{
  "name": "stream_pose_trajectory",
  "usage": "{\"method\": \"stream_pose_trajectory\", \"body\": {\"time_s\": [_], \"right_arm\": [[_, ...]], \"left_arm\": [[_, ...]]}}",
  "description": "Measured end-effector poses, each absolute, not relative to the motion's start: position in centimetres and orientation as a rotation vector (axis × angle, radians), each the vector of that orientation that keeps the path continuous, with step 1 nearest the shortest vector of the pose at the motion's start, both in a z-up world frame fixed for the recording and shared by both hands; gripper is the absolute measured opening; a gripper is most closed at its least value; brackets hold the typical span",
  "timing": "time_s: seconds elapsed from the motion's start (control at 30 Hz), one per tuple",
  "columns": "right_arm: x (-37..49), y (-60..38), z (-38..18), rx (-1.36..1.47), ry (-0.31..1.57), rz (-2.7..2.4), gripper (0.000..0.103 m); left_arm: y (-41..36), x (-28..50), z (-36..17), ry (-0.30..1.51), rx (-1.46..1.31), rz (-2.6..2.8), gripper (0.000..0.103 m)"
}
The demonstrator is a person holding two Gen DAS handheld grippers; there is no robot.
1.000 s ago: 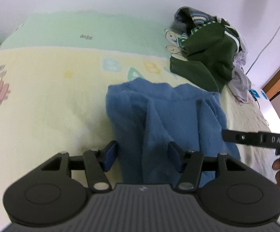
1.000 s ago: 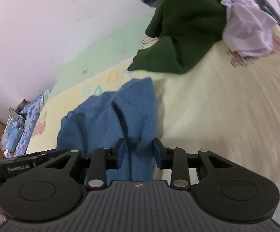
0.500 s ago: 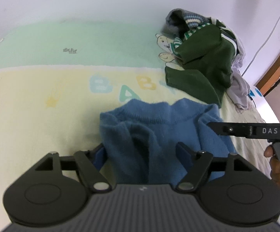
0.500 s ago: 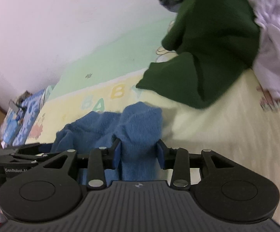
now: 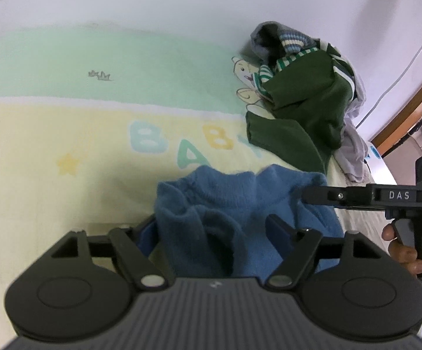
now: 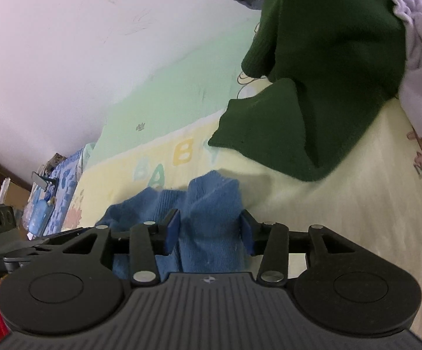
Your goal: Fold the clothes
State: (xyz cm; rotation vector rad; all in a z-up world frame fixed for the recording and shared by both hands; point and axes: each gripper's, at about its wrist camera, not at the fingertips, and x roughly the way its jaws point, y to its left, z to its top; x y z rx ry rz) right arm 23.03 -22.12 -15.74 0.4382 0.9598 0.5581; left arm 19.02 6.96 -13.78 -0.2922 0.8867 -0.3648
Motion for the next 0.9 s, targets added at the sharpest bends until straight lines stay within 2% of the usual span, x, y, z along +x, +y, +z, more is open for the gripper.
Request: {"method": "stream_pose_trajectory", "body": {"time_s": [0.1,0.17,0.2,0.23,0.3,0.53,0.57,0.63,0.73,0.9], "right_arm": [[22.7,-21.6,-15.4,0.349,0.952,0.559,0.033],[22.7,-21.6,-15.4,0.325,0.954,0.548,0.028],[22.8,-21.7,-15.5,0.328,0.958,0.539,0.024],[22.9,-21.7,-15.5,0.323,0.960,0.534,0.024],[22.7,-21.2,-15.3,0.277,0.951,0.534,0.023],[22.1,-19.9,-15.2,0.163,0.915,0.516,0.023],[22.0,-19.9,-15.2,0.162,0.908,0.516,0.023],[21.8,-19.9,-15.3,0.160,0.895,0.518,0.023],[21.6,-20.0,-15.5,0.164,0.873,0.518,0.023],[21.6,-19.9,-15.5,0.176,0.870,0.508,0.023]], "left_arm": [[6.6,18.8,-13.9,0.872,-0.275,-0.357,0.073],[6.4,18.6,-13.9,0.862,-0.264,-0.352,0.078],[6.3,18.5,-13.9,0.858,-0.259,-0.350,0.085],[6.2,18.5,-14.1,0.850,-0.261,-0.361,0.094],[5.9,18.5,-14.3,0.835,-0.268,-0.387,0.099],[4.9,18.3,-14.3,0.832,-0.181,-0.386,0.098],[5.0,18.3,-14.4,0.831,-0.180,-0.390,0.098],[5.2,18.2,-14.2,0.830,-0.182,-0.368,0.085],[5.6,18.1,-14.1,0.825,-0.183,-0.331,0.073],[6.6,18.5,-14.0,0.851,-0.247,-0.304,0.066]]}}
